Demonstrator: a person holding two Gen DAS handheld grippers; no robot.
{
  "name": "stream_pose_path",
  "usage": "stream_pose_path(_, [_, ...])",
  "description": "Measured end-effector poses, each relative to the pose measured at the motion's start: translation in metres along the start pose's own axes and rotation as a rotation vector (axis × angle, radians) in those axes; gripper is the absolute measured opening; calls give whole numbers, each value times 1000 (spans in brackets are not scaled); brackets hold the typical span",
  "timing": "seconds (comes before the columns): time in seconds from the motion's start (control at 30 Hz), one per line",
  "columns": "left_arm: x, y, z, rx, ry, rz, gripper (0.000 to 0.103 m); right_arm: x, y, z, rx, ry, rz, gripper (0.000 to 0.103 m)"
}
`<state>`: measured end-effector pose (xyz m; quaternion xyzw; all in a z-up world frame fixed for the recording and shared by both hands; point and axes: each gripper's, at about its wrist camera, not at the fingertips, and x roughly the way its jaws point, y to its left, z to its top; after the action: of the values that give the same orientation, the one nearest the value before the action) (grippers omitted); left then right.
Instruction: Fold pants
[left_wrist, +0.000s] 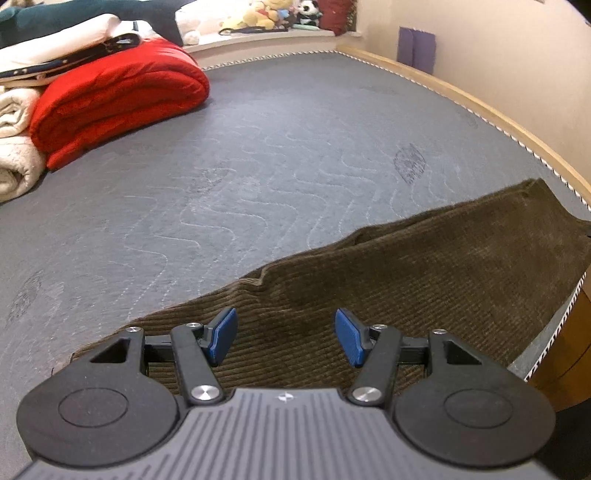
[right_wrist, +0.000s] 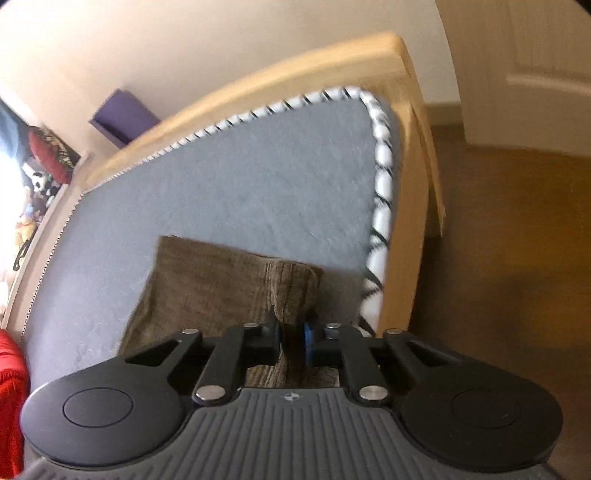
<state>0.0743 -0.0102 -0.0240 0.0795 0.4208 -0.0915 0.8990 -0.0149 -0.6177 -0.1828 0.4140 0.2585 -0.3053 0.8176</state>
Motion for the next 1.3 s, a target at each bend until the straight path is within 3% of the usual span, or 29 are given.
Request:
stream_pose_path(0.1, [-9,8,-2,-16,-13,-4,65,-29,34,-4,-81,-83,51,9])
stream_pose_path(0.2, [-17,16,-7,-21,-24,-1,65,-75,91,-24,-327,-195,162,8])
stream_pose_path(0.33, [-28,33,-17,-44,-30,8,65,-159,181,-115,-850,-327,429,8])
stream_pose_path(0.4, [-33,43,-21,-61,-30,15,65,-194,207,-177,-1092,-332,589,8])
stream_pose_path(0.47, [-35,52,-25,-74,-26,27,65,-213,221,-242,-1299,-244,732,8])
stream_pose_path(0.5, [-35,56,-27,-81,-20,32,65,-213,226,-276,-1391,-120,789,9])
stream_pose_path(0.6, [-37,66,-32,-97,-11,39,65,-194,223,-362,-1625,208,779,9])
stream_pose_path(0.67, [-38,72,-34,-111,0,43,65,-187,217,-391,-1727,302,742,9])
stream_pose_path(0.77, [-42,77,-35,-124,-6,33,65,-190,219,-374,-1630,311,746,14])
stream_pose_path(0.83, [-43,79,-35,-126,-7,28,65,-184,230,-333,-1440,304,754,27])
stream_pose_path(0.9, [-43,76,-33,-129,-8,18,65,-176,233,-281,-1212,281,741,53])
stream_pose_path(1.03, [-39,63,-27,-102,-5,-15,67,-147,230,-194,-965,209,683,54])
stream_pose_path(1.1, [-33,53,-25,-99,6,-50,69,-127,228,-162,-938,142,593,54])
stream_pose_path(1.17, [-22,46,-23,-137,43,-111,69,-103,222,-151,-991,78,484,54])
stream_pose_path(1.3, [7,31,-17,-208,101,-243,69,-41,220,-157,-1180,79,297,54])
